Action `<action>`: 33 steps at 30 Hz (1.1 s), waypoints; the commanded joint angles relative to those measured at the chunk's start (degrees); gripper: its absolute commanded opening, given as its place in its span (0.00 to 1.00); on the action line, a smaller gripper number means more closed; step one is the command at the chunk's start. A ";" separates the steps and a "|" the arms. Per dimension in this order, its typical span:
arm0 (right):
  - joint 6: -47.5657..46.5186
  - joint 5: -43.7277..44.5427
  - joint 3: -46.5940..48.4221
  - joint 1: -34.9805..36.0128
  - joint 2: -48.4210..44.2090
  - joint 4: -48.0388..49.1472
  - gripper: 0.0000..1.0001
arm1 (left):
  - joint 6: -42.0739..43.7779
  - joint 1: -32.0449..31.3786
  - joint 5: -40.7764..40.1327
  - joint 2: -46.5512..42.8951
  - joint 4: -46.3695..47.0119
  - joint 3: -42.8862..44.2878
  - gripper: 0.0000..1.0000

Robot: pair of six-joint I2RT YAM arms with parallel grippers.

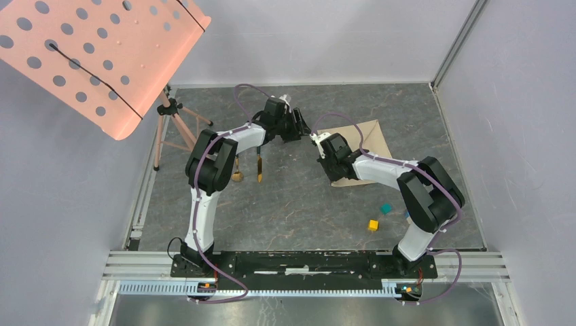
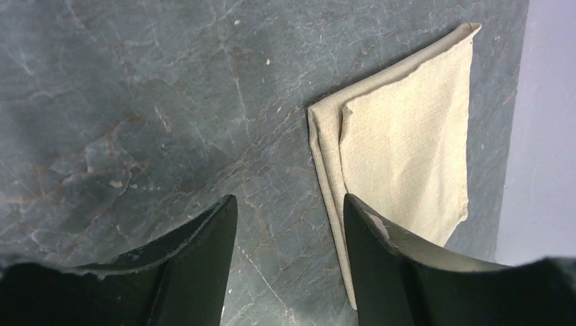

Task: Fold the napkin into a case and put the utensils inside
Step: Pick up the upper triangle-folded napkin from the center of the board.

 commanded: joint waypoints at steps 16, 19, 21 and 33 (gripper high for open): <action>-3.28 -1.64 -5.13 -0.14 -8.80 7.02 0.00 | -28.18 -4.74 1.10 1.58 23.45 -9.52 0.73; -3.28 -1.83 -5.30 -0.22 -9.50 7.76 0.01 | -27.97 -5.91 -2.46 2.13 20.12 -8.51 0.71; -3.16 -1.88 -5.32 -0.31 -9.69 8.22 0.00 | -27.10 -6.71 -5.66 1.79 16.02 -7.56 0.66; -3.27 -4.02 -5.60 -1.66 -10.90 10.55 0.01 | -31.25 -8.55 -11.65 5.13 5.82 -3.32 0.57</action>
